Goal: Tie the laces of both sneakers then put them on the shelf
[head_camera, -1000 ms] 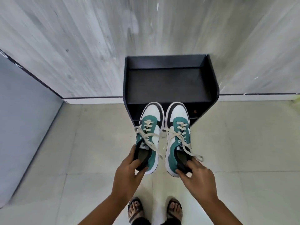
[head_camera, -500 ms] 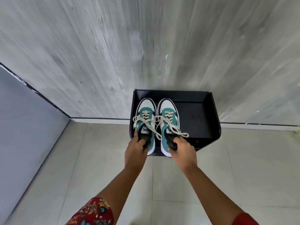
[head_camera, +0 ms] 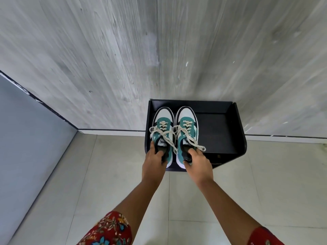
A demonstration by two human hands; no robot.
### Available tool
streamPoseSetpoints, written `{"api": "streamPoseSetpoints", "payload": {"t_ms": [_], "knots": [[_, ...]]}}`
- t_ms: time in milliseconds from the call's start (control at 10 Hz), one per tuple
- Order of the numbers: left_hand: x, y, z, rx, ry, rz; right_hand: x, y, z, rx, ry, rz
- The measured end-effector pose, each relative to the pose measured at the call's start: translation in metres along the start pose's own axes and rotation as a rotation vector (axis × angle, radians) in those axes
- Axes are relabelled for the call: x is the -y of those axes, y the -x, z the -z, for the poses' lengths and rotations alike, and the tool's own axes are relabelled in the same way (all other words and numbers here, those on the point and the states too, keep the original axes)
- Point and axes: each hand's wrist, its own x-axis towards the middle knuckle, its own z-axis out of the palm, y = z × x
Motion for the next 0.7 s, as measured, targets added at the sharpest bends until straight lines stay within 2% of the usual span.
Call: {"api": "streamPoseSetpoints", "payload": {"t_ms": [200, 300, 500, 700], "knots": [[-0.016, 0.012, 0.027, -0.052, 0.145, 0.063, 0.013, 0.019, 0.029, 0.001, -0.060, -0.053], [-0.040, 0.025, 0.062, -0.116, 0.208, 0.068, 0.028, 0.036, 0.064, -0.080, -0.175, -0.075], [-0.119, 0.050, 0.191, -0.255, 0.292, -0.045, 0.092, 0.070, 0.184, -0.229, -0.344, 0.039], [-0.208, 0.074, 0.350, -0.499, 0.349, -0.289, 0.173, 0.116, 0.336, -0.461, -0.424, 0.256]]}}
